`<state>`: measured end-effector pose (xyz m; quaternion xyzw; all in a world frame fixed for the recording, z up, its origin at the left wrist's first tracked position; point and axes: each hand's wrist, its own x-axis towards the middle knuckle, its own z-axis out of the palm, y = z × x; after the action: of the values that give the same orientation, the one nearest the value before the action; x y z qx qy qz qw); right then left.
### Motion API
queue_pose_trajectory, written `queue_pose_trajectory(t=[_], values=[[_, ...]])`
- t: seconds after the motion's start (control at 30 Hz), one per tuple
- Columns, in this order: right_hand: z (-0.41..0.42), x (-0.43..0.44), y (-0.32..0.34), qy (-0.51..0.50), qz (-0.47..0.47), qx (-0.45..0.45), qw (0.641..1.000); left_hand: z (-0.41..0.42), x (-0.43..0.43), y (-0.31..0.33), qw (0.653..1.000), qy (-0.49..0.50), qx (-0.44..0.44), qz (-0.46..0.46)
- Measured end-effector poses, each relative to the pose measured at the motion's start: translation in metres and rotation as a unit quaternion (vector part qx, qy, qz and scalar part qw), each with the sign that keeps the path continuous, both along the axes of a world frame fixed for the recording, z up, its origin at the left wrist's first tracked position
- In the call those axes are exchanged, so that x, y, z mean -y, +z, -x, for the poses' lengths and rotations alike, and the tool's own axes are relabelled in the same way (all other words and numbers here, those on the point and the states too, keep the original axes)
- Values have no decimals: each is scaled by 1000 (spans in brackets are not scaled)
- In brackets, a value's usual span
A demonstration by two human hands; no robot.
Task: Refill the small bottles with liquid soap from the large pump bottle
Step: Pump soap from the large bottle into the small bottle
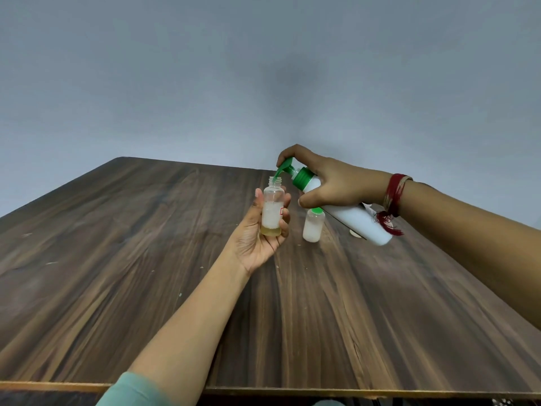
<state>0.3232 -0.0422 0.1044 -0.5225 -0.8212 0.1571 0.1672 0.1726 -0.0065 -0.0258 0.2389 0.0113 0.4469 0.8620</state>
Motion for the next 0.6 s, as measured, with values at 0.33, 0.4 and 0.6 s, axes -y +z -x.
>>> queue_pose_trajectory(t=[0.33, 0.4, 0.6], values=[[0, -2, -2, 6, -1, -7, 1000, 1, -2, 0, 1000, -3, 13, 3], [-1, -2, -2, 3, -3, -5, 1000, 1, -2, 0, 1000, -1, 11, 1], [0, -2, -1, -4, -11, 4, 1000, -1, 0, -1, 1000, -9, 3, -12]])
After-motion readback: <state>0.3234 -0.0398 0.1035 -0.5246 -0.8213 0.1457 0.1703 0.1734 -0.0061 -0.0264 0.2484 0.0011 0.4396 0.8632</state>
